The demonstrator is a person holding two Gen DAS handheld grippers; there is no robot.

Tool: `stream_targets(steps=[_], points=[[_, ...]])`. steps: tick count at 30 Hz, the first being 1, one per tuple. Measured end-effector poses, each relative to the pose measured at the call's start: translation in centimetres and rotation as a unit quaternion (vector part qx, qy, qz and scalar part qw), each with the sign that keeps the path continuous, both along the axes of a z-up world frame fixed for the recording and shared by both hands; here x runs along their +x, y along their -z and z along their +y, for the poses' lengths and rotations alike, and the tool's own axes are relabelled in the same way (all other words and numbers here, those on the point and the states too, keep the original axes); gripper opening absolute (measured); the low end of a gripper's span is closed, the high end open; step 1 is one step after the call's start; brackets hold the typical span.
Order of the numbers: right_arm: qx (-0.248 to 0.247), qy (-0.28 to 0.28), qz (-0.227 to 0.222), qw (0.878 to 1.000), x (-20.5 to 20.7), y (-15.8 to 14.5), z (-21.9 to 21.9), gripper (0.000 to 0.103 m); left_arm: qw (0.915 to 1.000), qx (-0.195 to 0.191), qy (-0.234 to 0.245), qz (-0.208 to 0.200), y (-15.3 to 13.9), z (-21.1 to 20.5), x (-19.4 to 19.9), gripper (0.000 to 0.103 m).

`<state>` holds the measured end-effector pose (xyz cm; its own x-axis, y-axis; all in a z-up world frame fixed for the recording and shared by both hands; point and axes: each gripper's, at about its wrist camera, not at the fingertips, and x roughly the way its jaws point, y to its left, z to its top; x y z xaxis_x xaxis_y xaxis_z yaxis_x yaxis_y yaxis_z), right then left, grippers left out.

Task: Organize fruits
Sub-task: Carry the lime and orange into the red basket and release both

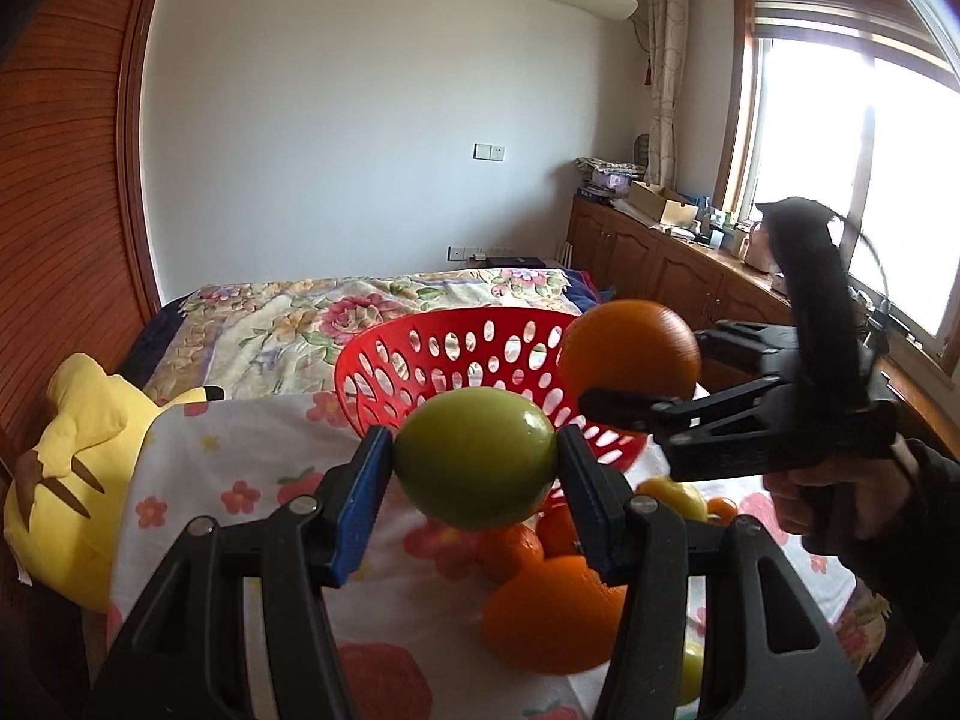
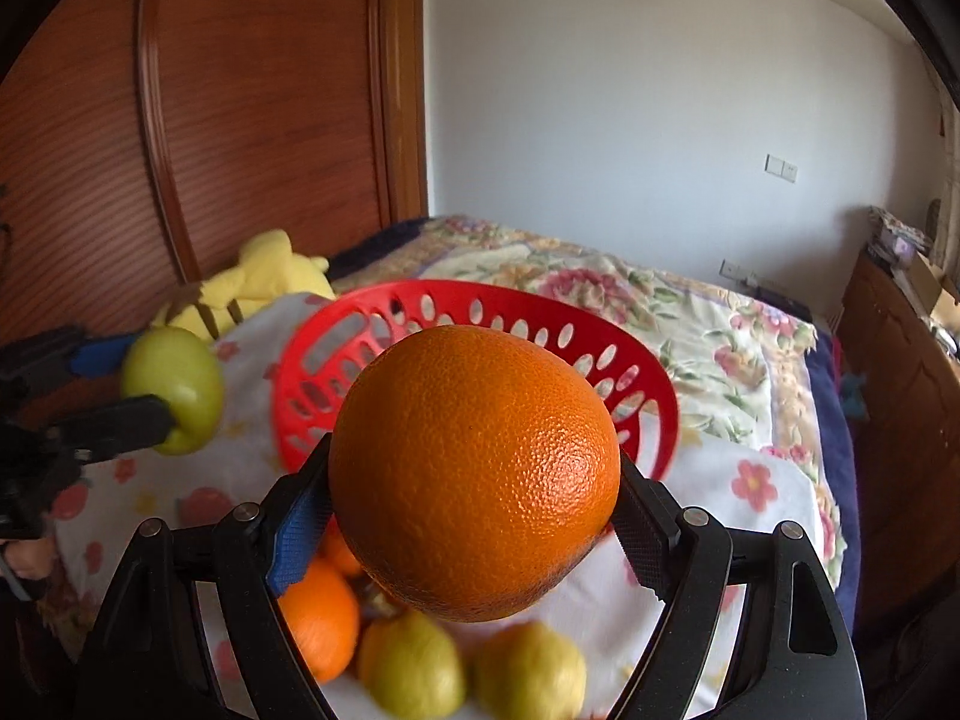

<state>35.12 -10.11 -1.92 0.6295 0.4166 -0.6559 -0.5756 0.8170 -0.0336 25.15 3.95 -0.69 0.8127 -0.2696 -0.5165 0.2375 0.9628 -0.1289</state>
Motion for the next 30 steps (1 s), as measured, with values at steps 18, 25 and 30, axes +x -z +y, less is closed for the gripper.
stream_targets(steps=[18, 25, 30], points=[[-0.094, -0.025, 0.077, 0.992, 4.9, 5.5, 3.8, 0.085, 0.9997, 0.006, 0.004, 0.024, 1.3, 0.7, 5.0, 0.055], [-0.105, -0.036, 0.095, 0.989, 5.1, 6.3, 4.3, 0.085, 0.9994, 0.012, 0.005, 0.033, 1.8, 0.3, 6.3, 0.055], [-0.078, -0.026, 0.076, 0.994, 5.5, 4.5, 4.0, 0.086, 0.9991, 0.010, 0.002, 0.041, 2.4, 0.3, 6.8, 0.055]])
